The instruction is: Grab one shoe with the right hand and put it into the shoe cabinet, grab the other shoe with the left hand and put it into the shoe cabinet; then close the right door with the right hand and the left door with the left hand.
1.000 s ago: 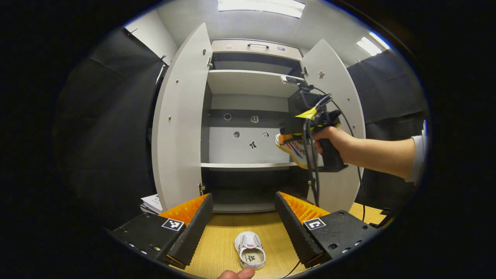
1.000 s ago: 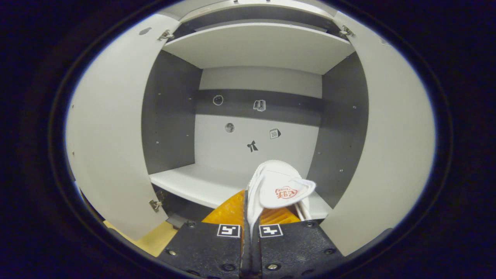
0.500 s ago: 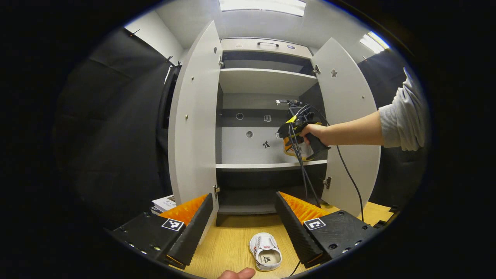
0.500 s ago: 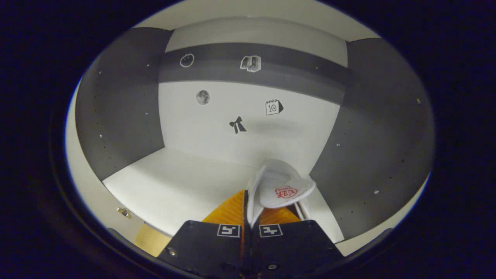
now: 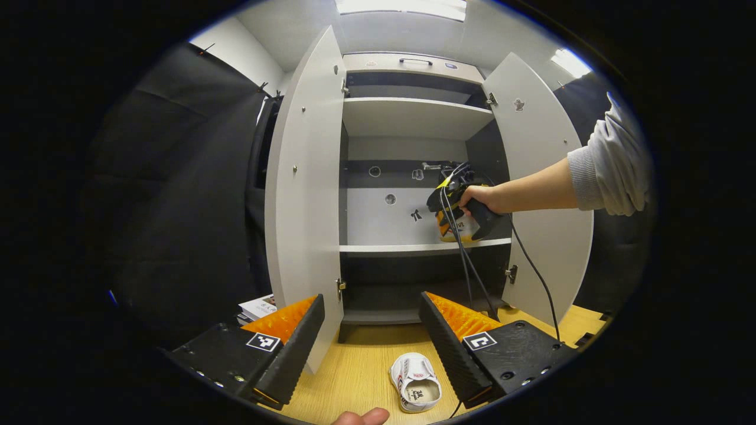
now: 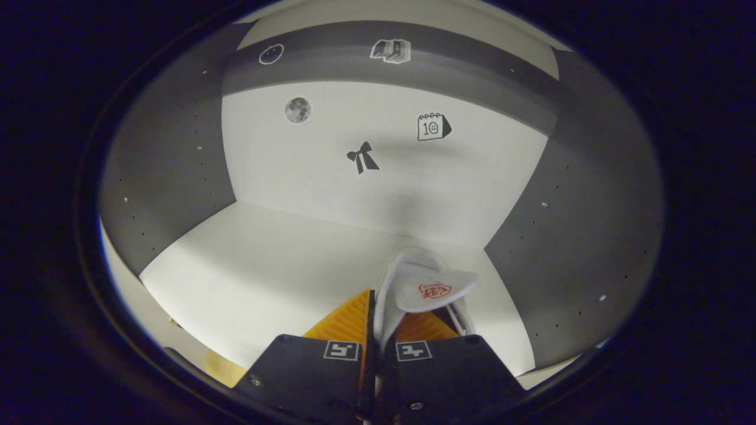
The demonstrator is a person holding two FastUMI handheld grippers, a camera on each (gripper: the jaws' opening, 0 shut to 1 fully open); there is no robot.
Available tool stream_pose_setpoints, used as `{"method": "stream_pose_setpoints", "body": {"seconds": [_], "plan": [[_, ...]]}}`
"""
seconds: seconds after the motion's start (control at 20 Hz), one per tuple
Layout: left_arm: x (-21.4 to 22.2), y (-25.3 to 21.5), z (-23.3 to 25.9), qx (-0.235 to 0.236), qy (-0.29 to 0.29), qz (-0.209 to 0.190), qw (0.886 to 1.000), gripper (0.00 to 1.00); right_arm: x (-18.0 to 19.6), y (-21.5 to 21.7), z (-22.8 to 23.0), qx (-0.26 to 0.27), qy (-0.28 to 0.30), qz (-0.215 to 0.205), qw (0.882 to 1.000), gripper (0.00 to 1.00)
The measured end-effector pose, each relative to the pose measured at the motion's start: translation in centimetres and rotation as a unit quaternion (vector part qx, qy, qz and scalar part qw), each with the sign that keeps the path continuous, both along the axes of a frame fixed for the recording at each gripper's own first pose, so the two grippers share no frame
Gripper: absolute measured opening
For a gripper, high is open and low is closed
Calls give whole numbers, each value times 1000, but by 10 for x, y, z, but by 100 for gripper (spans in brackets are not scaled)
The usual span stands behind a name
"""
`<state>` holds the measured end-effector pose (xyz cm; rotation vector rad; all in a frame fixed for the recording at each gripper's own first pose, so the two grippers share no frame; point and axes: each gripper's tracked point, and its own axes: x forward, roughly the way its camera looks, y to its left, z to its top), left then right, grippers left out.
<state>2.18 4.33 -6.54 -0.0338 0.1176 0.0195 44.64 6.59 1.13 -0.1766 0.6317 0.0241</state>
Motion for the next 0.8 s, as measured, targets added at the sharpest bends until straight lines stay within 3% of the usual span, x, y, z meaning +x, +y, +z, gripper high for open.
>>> {"method": "stream_pose_setpoints", "body": {"seconds": [0.15, 0.25, 0.3, 0.45, 0.5, 0.55, 0.8], "plan": [[2, -2, -2, -7, 1, -3, 1000, 96, -2, -1, 3, 0, -1, -4, 1000, 11], [2, -3, -2, -11, 0, -3, 1000, 96, -6, -2, 11, -8, -7, -4, 1000, 18], [3, -3, -2, -13, -1, -3, 1000, 96, -14, -1, 18, -8, -14, -1, 1000, 29], [2, -5, 1, -18, -9, -4, 1000, 96, -36, -2, 48, 3, -51, 10, 999, 28], [3, -6, 2, -18, -11, -6, 1000, 96, -47, 0, 61, 9, -68, 17, 997, 35], [2, -8, 3, -19, -11, -9, 1000, 96, -59, 3, 75, 14, -85, 27, 996, 29], [0, -19, 1, -23, -11, -20, 999, 96, -143, 11, 122, 23, -182, 78, 980, 34]]}}
